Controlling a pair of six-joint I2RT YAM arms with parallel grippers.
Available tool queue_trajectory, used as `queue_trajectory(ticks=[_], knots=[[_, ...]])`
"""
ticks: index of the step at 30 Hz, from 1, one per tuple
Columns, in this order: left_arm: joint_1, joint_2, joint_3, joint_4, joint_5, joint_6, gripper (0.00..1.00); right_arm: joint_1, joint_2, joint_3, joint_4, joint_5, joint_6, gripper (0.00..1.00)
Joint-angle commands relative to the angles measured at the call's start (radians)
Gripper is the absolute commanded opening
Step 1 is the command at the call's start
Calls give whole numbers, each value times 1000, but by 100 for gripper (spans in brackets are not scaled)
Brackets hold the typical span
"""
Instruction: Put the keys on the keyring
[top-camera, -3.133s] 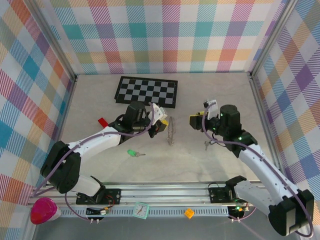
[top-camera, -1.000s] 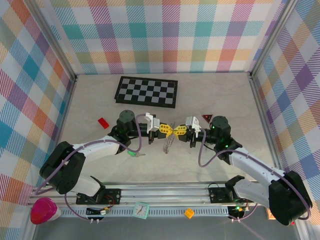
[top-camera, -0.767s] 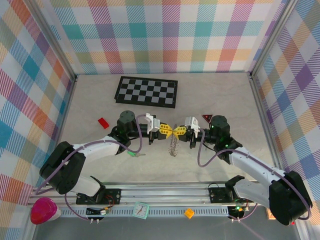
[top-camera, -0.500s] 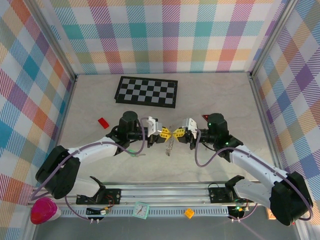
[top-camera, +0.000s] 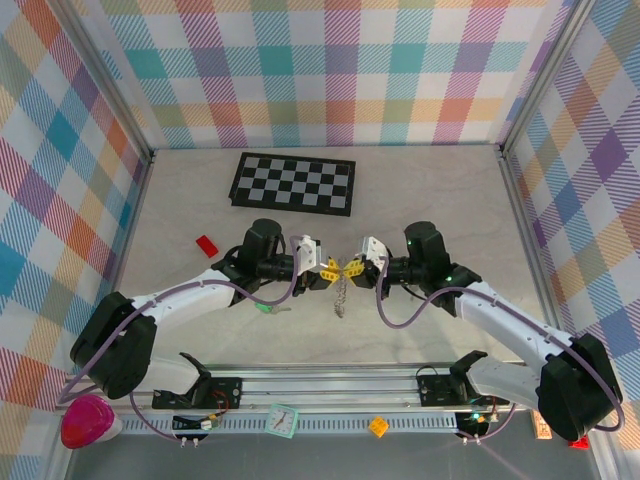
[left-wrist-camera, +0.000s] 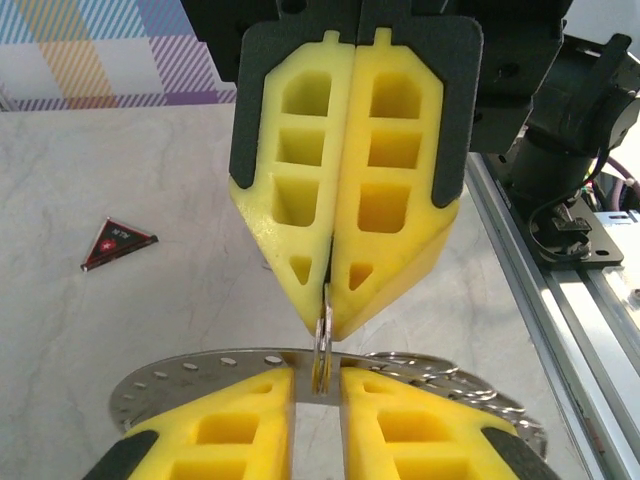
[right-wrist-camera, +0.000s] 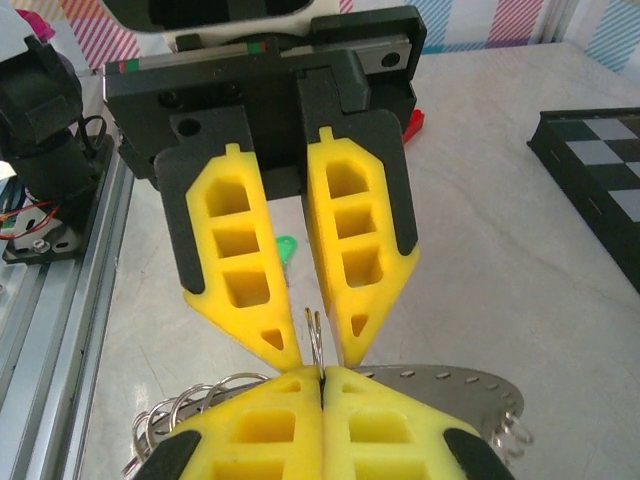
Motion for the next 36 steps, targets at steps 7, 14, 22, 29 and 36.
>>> queue_trajectory(ticks=[7,14,22,29,36], knots=[[-11,-21,37,-29,37,28,20,20,2,47,-26,9,-36,0],[-11,-10,58,-61,37,36,12,41,11,62,-60,26,-67,0],[-12,-2,81,-110,32,62,12,62,31,87,-111,56,-93,0],[-15,4,103,-161,28,95,7,73,47,107,-145,72,-108,0],[-22,-2,101,-154,3,96,0,73,20,63,-64,97,-66,20]])
